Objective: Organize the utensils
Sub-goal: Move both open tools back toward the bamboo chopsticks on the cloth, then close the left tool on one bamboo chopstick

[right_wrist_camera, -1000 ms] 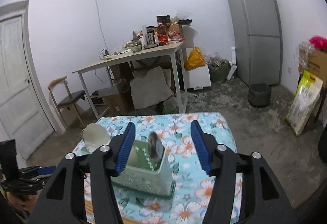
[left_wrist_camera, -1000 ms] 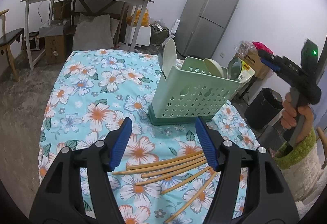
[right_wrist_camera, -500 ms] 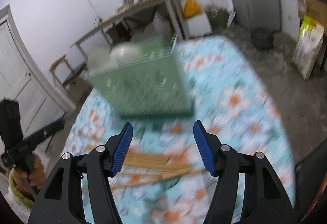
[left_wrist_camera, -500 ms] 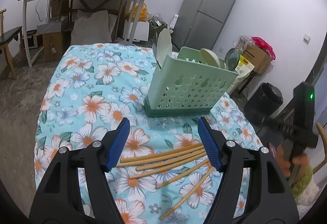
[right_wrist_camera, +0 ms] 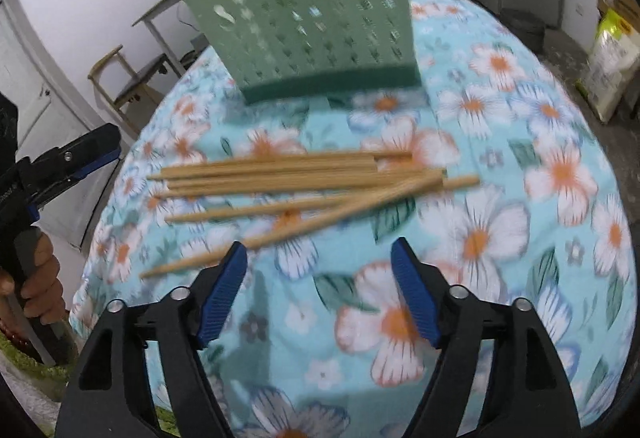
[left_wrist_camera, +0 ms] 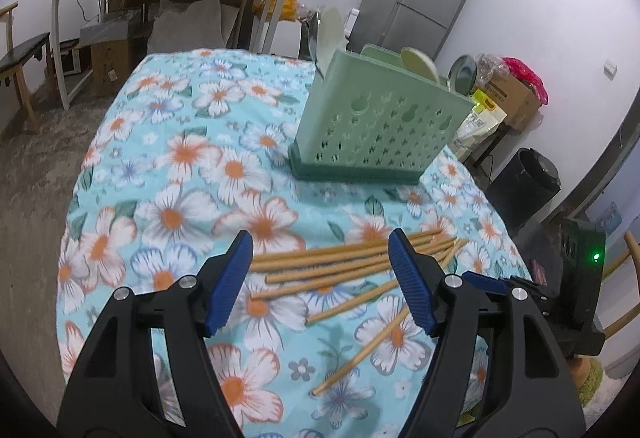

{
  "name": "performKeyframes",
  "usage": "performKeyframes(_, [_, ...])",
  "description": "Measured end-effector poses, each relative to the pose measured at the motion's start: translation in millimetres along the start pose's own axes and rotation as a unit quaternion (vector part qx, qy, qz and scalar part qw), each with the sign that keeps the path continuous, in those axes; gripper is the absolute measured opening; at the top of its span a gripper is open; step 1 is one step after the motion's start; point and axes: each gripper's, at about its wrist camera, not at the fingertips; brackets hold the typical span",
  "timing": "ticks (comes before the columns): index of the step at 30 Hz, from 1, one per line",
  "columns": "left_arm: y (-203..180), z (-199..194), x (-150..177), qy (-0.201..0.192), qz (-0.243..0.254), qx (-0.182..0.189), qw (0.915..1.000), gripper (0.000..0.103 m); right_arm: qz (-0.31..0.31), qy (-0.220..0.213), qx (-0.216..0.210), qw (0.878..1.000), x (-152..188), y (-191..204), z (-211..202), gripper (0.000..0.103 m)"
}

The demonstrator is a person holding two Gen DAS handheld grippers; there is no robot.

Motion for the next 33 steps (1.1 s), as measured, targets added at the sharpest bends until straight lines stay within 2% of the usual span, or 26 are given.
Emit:
performKeyframes(2, [-0.4, 1.3, 5.4, 0.004, -0.003, 0.001, 1.0000, 0.066, 0.008, -0.006, -0.003, 1.000, 8.3, -3.5, 1.5, 0.079])
performKeyframes(6, [-1.7, 3.0, 11.7, 0.008, -0.007, 0.000, 0.9999, 0.066, -0.005, -0.009, -0.007, 1.000, 13.4, 3.1, 0.7, 0.097])
performKeyframes(25, [4.5, 5.0, 15.7, 0.017, -0.020, -0.008, 0.9996, 0.066, 0.024, -0.035, -0.025, 0.999, 20.1, -3.2, -2.6, 0.097])
performKeyframes(33, [-8.2, 6.9, 14.8, 0.012, -0.009, -0.008, 0.9999, 0.066, 0.000, -0.027, -0.025, 0.999, 23.6, -1.1, -7.4, 0.097])
Point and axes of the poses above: each gripper's, at about its wrist camera, not at the fingertips, and z roughly the way its jaws point, y to its left, x to its underside, and after that the axes turned 3 degrees about -y, right-handed
